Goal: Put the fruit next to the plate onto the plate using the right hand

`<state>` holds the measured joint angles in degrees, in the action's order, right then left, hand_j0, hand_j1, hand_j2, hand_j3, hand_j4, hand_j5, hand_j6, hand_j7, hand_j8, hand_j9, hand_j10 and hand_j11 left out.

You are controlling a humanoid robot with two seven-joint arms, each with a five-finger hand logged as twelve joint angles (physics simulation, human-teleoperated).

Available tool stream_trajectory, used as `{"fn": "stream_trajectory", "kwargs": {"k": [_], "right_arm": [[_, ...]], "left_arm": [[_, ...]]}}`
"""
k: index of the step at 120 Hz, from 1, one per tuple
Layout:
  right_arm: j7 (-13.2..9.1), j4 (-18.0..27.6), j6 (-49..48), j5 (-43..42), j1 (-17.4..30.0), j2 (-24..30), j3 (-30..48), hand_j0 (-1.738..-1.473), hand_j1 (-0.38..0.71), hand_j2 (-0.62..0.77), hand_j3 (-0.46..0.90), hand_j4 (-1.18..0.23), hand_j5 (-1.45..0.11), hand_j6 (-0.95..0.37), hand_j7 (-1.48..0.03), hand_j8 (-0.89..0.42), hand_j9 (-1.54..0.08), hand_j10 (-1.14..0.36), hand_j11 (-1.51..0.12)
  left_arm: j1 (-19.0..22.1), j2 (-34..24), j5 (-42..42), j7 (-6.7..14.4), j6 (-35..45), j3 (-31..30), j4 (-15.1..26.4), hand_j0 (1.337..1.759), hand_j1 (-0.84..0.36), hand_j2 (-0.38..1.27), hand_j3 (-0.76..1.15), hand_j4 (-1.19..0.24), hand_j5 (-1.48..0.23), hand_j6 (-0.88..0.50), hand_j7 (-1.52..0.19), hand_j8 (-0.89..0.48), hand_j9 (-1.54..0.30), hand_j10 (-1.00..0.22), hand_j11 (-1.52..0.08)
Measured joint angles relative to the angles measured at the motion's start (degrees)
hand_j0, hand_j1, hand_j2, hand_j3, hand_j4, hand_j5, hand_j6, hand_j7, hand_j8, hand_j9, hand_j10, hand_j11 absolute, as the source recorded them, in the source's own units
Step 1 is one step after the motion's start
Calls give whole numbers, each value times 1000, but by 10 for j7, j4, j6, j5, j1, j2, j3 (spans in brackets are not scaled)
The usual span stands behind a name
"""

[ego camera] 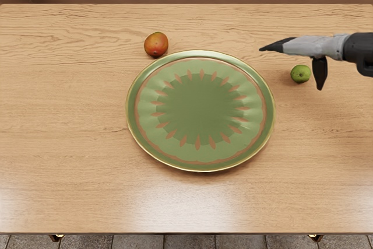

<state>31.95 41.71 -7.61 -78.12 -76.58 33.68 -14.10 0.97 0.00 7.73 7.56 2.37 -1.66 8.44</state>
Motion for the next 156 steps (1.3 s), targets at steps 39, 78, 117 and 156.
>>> {"fn": "stream_trajectory", "kwargs": {"k": [39,78,117,156], "right_arm": [[26,-218,42,52,40,-127,-33,-1658,-269,-12,0,-73,-89,-75,-88,-73,-89,-71,-88],[6,-267,77,60,64,-154,-69,-1658,-134,-34,0,-185,-235,-187,-235,-185,-235,-184,-235],[-38,-280,84,89,94,-162,-78,-1658,-5,-56,0,-292,-375,-293,-374,-291,-375,-290,-375],[-91,-283,91,101,104,-174,-89,-1658,147,-81,0,-416,-538,-417,-538,-416,-538,-415,-538]], "left_arm": [[0,0,0,0,0,0,0,1658,345,1,0,-3,-4,-4,-4,-4,-4,-3,-4],[0,0,0,0,0,0,0,1658,346,1,0,-3,-4,-3,-4,-3,-4,-3,-4],[0,0,0,0,0,0,0,1658,346,1,0,-3,-4,-3,-4,-3,-4,-3,-4],[0,0,0,0,0,0,0,1658,346,1,0,-3,-4,-3,-4,-3,-4,-3,-4]]}}
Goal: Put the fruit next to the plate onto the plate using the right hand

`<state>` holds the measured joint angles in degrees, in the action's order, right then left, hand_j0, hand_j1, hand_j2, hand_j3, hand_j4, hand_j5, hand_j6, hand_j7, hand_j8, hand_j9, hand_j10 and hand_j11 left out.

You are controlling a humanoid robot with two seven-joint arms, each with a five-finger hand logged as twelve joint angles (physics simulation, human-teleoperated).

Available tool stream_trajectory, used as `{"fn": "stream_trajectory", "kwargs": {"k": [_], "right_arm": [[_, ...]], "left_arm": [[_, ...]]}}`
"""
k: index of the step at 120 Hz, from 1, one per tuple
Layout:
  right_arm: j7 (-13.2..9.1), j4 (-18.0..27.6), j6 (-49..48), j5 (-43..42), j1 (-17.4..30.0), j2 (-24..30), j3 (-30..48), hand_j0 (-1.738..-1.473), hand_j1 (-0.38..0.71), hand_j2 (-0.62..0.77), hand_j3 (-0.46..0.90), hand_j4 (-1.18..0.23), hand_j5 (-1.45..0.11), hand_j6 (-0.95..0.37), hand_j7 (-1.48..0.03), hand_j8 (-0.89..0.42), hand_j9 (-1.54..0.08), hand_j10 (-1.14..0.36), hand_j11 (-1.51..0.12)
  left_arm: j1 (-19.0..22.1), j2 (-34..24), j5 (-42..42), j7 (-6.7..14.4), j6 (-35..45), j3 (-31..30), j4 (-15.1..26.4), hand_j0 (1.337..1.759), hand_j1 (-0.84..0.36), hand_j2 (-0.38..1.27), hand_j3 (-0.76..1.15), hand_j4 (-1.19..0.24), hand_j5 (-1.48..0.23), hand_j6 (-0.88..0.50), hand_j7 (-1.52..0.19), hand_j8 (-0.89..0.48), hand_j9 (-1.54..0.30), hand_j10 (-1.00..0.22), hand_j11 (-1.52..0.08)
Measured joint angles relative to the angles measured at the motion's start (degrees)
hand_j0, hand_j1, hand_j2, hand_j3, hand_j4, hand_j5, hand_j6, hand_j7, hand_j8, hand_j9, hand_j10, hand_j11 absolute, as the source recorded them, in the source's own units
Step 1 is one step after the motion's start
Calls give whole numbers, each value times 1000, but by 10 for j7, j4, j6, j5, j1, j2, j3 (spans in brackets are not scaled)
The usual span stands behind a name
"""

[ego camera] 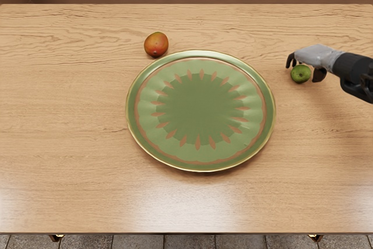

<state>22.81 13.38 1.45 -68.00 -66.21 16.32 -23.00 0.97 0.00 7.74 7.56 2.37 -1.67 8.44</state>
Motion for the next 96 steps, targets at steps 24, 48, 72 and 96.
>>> {"fn": "stream_trajectory", "kwargs": {"k": [24,48,72,96], "right_arm": [[-13,-1,5,2,3,-7,-4,-1654,161,-75,-2,-468,-535,-411,-566,-437,-538,-463,-537],[-14,0,2,3,4,-8,-4,-1654,196,-79,-2,-512,-560,-382,-606,-432,-577,-497,-576],[-14,2,-3,4,7,-10,-4,-1654,242,-83,-2,-565,-597,-403,-659,-396,-630,-540,-629],[-16,2,-4,19,9,-10,-2,-1648,260,-65,-1,-581,-677,-381,-744,-361,-707,-611,-703]], "left_arm": [[0,0,0,0,0,0,0,1658,346,1,0,-3,-4,-3,-4,-3,-4,-3,-4],[0,0,0,0,0,0,0,1658,346,1,0,-3,-4,-3,-4,-3,-4,-3,-4],[0,0,0,0,0,0,0,1658,346,1,0,-3,-4,-3,-4,-3,-4,-3,-4],[0,0,0,0,0,0,0,1658,346,1,0,-3,-4,-3,-4,-3,-4,-3,-4]]}}
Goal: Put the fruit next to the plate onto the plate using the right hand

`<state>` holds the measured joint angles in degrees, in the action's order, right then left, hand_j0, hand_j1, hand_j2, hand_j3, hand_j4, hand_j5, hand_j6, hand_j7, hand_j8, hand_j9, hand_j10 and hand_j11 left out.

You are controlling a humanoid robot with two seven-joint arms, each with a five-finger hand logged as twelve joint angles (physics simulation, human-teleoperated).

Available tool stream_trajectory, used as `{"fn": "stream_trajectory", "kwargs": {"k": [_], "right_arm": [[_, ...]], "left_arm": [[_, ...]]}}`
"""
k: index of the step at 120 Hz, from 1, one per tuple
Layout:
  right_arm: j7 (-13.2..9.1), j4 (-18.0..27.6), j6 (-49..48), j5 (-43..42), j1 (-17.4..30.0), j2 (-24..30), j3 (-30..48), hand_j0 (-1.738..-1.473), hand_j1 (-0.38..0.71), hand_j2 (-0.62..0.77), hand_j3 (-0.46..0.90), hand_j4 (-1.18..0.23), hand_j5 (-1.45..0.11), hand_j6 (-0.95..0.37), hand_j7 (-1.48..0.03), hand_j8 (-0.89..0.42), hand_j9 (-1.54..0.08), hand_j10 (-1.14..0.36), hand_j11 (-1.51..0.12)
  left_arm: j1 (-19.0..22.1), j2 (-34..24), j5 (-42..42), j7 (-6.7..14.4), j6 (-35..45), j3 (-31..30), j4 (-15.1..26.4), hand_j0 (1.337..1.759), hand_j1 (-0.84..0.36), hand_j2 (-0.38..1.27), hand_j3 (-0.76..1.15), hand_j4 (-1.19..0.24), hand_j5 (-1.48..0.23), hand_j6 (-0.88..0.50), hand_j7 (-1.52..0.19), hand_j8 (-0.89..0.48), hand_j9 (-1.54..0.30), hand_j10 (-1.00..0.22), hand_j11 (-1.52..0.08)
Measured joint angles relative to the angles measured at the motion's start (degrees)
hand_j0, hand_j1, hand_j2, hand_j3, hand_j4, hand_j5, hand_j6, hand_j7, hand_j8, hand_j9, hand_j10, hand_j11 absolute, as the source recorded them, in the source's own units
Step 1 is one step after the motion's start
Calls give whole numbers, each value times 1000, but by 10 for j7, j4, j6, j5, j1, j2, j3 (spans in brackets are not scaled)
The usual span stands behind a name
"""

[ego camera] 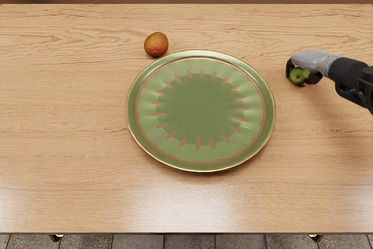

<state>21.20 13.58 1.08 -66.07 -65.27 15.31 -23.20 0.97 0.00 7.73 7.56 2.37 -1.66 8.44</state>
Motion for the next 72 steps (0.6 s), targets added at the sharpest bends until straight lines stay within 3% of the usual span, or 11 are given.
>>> {"fn": "stream_trajectory", "kwargs": {"k": [27,42,43,72], "right_arm": [[-1,1,-7,35,2,0,1,-1644,242,-57,-1,-555,-795,-366,-817,-332,-814,-639,-810],[0,2,-20,68,1,2,2,-1646,232,71,0,-594,-849,-420,-859,-367,-871,-658,-871],[0,2,-21,71,1,2,2,-1647,239,128,0,-591,-854,-416,-862,-355,-876,-659,-876],[3,3,-29,146,-3,12,2,-1651,282,126,0,-490,-971,-350,-936,-296,-972,-697,-979]], "left_arm": [[0,0,0,0,0,0,0,1658,346,1,0,-3,-4,-3,-4,-3,-4,-3,-4],[0,0,0,0,0,0,0,1658,346,1,0,-3,-4,-3,-4,-3,-4,-3,-4],[0,0,0,0,0,0,0,1658,346,1,0,-3,-4,-3,-4,-3,-4,-3,-4],[0,0,0,0,0,0,0,1658,346,1,0,-3,-4,-3,-4,-3,-4,-3,-4]]}}
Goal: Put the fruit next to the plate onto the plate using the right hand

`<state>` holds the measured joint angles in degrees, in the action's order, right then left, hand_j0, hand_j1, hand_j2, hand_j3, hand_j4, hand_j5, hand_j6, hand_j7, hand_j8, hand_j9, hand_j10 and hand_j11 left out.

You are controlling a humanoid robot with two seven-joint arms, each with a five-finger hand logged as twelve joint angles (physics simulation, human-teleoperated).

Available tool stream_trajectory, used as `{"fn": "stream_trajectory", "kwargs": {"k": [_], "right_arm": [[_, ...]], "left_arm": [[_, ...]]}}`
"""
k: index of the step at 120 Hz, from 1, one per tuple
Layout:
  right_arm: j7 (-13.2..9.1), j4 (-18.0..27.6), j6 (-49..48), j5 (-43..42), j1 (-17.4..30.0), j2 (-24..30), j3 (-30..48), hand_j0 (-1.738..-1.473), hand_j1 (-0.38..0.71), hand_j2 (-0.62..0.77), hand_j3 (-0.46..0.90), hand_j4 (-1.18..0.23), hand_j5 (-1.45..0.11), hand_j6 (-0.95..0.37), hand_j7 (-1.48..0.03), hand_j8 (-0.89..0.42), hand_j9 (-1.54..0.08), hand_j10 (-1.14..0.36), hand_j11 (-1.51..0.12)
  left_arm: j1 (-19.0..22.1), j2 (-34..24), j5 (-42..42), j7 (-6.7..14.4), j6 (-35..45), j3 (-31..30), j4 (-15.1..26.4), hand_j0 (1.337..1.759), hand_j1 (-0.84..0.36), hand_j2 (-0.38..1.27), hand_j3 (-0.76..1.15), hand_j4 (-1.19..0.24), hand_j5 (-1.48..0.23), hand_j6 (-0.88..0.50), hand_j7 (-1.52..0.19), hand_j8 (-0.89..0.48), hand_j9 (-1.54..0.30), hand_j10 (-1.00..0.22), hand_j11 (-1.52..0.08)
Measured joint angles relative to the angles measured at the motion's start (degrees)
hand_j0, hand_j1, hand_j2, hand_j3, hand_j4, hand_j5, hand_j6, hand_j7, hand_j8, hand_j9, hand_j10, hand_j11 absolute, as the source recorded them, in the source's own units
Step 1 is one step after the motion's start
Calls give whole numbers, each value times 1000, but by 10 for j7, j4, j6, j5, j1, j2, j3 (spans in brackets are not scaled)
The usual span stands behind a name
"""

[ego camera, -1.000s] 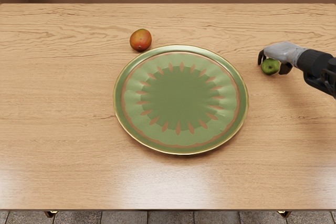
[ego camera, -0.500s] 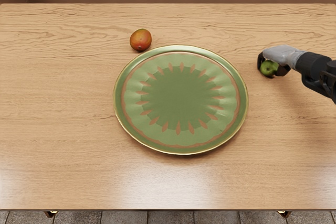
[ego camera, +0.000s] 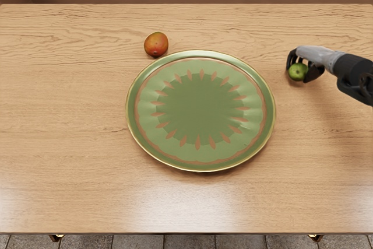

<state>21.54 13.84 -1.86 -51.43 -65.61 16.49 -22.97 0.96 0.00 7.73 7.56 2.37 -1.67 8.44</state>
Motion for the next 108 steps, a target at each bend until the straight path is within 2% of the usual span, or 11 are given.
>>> {"fn": "stream_trajectory", "kwargs": {"k": [7,16,24,62,68,83,108], "right_arm": [[1,0,-5,10,-1,3,1,-1652,287,169,1,-484,-984,-348,-944,-308,-987,-699,-996],[3,1,-14,26,-3,9,4,-1653,300,153,1,-452,-1004,-335,-952,-302,-1001,-700,-1011],[17,1,-29,40,-7,16,6,-1654,311,191,1,-442,-1015,-331,-958,-296,-1008,-704,-1019],[81,4,-101,62,-25,29,26,-1654,330,188,1,-404,-1034,-308,-969,-294,-1011,-718,-1020],[91,4,-113,68,-28,32,27,-1655,329,241,1,-428,-1031,-325,-970,-326,-1013,-718,-1022],[117,5,-148,75,-37,40,29,-1656,342,273,0,-431,-1026,-332,-971,-335,-1010,-721,-1020],[132,18,-194,78,-61,47,30,-1657,345,268,0,-429,-1022,-328,-970,-337,-1004,-724,-1013]], "left_arm": [[0,0,0,0,0,0,0,1658,346,1,0,-3,-4,-3,-4,-3,-4,-3,-4],[0,0,0,0,0,0,0,1658,346,1,0,-3,-4,-3,-4,-3,-4,-3,-4],[0,0,0,0,0,0,0,1658,346,1,0,-3,-4,-4,-4,-3,-4,-3,-4],[0,0,0,0,0,0,0,1658,346,1,0,-4,-4,-4,-4,-4,-4,-3,-4],[0,0,0,0,0,0,0,1658,346,1,0,-4,-4,-4,-4,-4,-4,-3,-4],[0,0,0,0,0,0,0,1658,346,1,0,-3,-4,-4,-4,-4,-4,-3,-4],[0,0,0,0,0,0,0,1658,346,1,0,-3,-4,-4,-4,-4,-4,-3,-4]]}}
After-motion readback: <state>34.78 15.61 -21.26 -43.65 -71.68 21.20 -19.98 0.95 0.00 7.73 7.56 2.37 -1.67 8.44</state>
